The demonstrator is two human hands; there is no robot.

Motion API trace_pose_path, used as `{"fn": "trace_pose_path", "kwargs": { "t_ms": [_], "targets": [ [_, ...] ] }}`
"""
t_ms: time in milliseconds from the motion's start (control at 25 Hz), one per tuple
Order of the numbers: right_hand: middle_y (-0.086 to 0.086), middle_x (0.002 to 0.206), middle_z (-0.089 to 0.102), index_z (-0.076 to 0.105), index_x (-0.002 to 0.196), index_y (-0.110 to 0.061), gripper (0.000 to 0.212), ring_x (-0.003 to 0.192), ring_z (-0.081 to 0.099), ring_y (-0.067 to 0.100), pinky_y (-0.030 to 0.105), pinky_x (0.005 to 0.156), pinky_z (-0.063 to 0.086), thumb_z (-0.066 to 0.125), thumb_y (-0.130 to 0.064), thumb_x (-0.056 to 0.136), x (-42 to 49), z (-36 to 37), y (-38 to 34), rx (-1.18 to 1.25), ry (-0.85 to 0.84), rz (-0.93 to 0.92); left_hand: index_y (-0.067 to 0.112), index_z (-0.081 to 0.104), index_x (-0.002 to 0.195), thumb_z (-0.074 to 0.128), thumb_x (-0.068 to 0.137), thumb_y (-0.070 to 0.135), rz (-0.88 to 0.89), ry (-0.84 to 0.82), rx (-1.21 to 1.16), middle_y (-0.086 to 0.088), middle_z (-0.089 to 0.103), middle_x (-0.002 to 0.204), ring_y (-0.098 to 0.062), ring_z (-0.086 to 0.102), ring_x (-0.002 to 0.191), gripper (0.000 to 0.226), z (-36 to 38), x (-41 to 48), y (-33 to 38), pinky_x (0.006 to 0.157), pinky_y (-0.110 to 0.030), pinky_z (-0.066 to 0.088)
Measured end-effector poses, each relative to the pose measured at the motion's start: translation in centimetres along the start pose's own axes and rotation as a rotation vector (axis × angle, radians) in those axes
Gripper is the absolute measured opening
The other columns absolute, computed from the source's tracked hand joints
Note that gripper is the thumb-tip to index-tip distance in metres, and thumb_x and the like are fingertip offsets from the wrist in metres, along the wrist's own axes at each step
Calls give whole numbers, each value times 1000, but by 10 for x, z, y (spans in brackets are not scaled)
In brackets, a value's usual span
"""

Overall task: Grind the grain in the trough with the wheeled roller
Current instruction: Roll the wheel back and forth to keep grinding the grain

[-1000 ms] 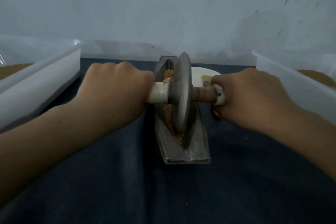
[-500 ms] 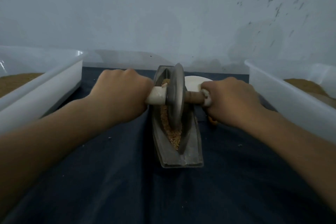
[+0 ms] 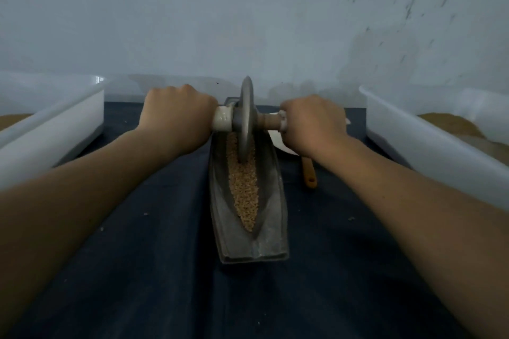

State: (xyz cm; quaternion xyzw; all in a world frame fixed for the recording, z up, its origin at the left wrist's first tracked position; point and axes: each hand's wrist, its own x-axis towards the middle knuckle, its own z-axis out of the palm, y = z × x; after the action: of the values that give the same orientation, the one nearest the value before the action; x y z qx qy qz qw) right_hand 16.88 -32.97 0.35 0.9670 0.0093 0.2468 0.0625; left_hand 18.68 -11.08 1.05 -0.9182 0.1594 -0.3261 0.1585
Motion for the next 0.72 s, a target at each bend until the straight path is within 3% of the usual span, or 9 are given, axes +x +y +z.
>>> {"fn": "trace_pose_path", "kwargs": {
  "t_ms": [80, 200, 320, 440, 560, 640, 720],
  "targets": [
    [-3, 75, 55, 47, 75, -28, 17, 70, 55, 22, 28, 51, 28, 59, -27, 87, -11, -2, 4, 30, -23, 0, 26, 60, 86, 59, 84, 28, 53, 3, 3, -2, 50, 72, -32, 63, 72, 3, -7, -3, -2, 57, -32, 35],
    [-8, 62, 44, 36, 63, -33, 30, 53, 40, 14, 25, 47, 21, 63, -35, 75, -49, -23, 17, -16, 11, -121, 32, 43, 71, 59, 78, 41, 178, -82, -114, 9, 38, 63, -25, 60, 66, 19, -18, -34, -16, 54, -29, 33],
    [-12, 49, 30, 27, 57, -37, 32, 40, 29, 10, 17, 46, 18, 58, -34, 57, -77, -47, 25, -37, 140, -243, 38, 48, 71, 48, 63, 53, 236, -160, -272, 15, 46, 56, -10, 51, 53, 17, -22, -57, -36, 48, -25, 37],
    [-10, 51, 38, 37, 59, -32, 30, 43, 33, 12, 19, 47, 20, 66, -27, 62, -63, -37, 17, -90, 84, -183, 40, 51, 72, 51, 65, 54, 160, -124, -227, 14, 45, 58, -14, 48, 52, 16, -13, -53, -30, 48, -25, 37],
    [-3, 65, 49, 52, 72, -27, 15, 55, 44, 17, 23, 49, 25, 64, -23, 80, -17, -18, 1, -86, 18, -49, 32, 62, 87, 58, 82, 42, 7, -92, -104, 0, 56, 76, -29, 59, 68, 12, 1, -21, -13, 56, -32, 37],
    [-1, 69, 48, 61, 82, -25, 5, 55, 41, 16, 24, 49, 24, 63, -20, 84, 1, -15, -3, -75, -11, -18, 28, 64, 94, 57, 86, 38, -51, -145, -122, -6, 59, 86, -33, 62, 78, 14, 4, -4, -12, 61, -35, 39],
    [-3, 68, 47, 60, 82, -26, 5, 54, 38, 14, 24, 49, 22, 63, -22, 83, -5, -20, -1, -81, -12, -46, 27, 62, 91, 58, 86, 37, -38, -158, -130, -2, 55, 79, -29, 57, 71, 11, 0, -12, -12, 60, -34, 39]
  ]
}}
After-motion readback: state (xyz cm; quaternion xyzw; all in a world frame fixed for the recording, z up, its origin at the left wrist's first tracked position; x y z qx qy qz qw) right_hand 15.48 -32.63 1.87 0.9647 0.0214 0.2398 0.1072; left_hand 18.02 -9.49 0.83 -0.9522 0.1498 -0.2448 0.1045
